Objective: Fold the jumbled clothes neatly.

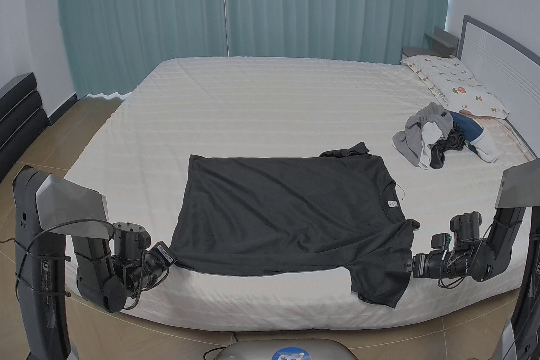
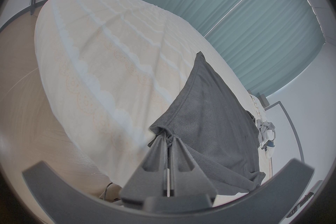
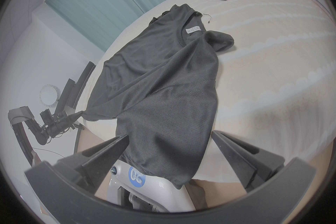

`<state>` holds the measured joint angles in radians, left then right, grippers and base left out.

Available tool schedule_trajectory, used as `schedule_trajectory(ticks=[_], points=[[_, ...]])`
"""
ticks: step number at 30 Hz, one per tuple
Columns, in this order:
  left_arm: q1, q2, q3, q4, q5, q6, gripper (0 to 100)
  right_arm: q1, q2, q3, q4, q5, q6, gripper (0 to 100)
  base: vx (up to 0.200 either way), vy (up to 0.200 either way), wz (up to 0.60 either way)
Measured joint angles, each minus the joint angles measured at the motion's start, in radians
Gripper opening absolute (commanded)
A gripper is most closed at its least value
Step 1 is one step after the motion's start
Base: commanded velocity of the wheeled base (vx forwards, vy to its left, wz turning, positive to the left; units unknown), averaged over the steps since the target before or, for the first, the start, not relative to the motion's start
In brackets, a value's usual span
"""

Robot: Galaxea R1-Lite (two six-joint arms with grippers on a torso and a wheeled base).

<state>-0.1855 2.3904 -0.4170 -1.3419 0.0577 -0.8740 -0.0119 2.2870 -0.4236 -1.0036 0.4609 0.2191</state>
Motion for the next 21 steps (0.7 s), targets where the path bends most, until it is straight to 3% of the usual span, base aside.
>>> schedule_trajectory(ticks=[3, 4, 10, 21], points=[[0.000, 0.000, 0.000, 0.000, 0.000, 0.000, 0, 0.009, 0.004, -0.003, -0.002, -0.006, 0.002, 100, 0.000, 0.000, 0.00], [0.000, 0.000, 0.000, 0.000, 0.000, 0.000, 0, 0.011, 0.005, -0.005, -0.003, -0.010, 0.004, 0, 0.000, 0.000, 0.00], [0.000, 0.000, 0.000, 0.000, 0.000, 0.000, 0, 0.015, 0.009, -0.002, -0.009, -0.053, 0.004, 0, 0.000, 0.000, 0.00], [0.000, 0.000, 0.002, 0.000, -0.001, 0.001, 0, -0.015, -0.047, 0.051, 0.005, -0.056, -0.019, 0, 0.000, 0.000, 0.00]])
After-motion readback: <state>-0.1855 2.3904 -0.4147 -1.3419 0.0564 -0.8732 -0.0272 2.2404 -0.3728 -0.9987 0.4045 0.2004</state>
